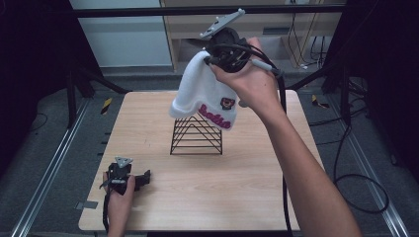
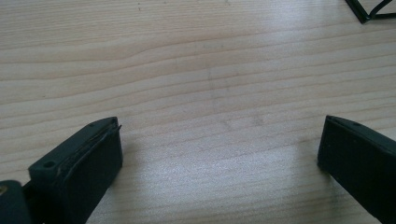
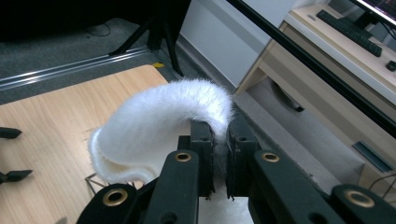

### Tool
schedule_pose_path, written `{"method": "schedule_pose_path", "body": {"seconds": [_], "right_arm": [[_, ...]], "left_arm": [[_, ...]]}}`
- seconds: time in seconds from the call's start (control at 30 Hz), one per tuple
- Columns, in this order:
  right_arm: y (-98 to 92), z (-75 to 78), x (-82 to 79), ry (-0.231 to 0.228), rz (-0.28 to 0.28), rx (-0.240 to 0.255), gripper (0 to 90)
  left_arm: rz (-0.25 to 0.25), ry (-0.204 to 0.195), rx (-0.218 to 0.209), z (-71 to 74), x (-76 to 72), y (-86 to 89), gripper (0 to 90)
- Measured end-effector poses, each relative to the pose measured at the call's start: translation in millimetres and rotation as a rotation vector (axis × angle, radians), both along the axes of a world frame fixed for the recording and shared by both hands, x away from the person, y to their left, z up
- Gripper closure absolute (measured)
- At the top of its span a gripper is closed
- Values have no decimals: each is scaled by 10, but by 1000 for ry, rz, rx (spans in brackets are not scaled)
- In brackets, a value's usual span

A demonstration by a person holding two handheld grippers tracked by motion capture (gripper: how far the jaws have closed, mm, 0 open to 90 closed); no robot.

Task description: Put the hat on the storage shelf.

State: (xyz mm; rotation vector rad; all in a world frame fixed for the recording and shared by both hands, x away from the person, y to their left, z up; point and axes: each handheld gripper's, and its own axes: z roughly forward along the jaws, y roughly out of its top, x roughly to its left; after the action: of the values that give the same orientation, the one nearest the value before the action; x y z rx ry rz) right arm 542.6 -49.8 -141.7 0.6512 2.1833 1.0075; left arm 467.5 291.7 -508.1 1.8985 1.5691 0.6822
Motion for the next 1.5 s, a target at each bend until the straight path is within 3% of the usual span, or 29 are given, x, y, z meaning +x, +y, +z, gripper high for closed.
{"method": "schedule_pose_path", "body": {"seconds": [0.93,1.5], "right_arm": [[222,-44,42,25,60,20,841],[323,-205,190,74,90,-33,835]], "left_arm": [[5,-2,-6,-2,0,-5,0],[-1,2,-2,0,-1,-1,0]]}}
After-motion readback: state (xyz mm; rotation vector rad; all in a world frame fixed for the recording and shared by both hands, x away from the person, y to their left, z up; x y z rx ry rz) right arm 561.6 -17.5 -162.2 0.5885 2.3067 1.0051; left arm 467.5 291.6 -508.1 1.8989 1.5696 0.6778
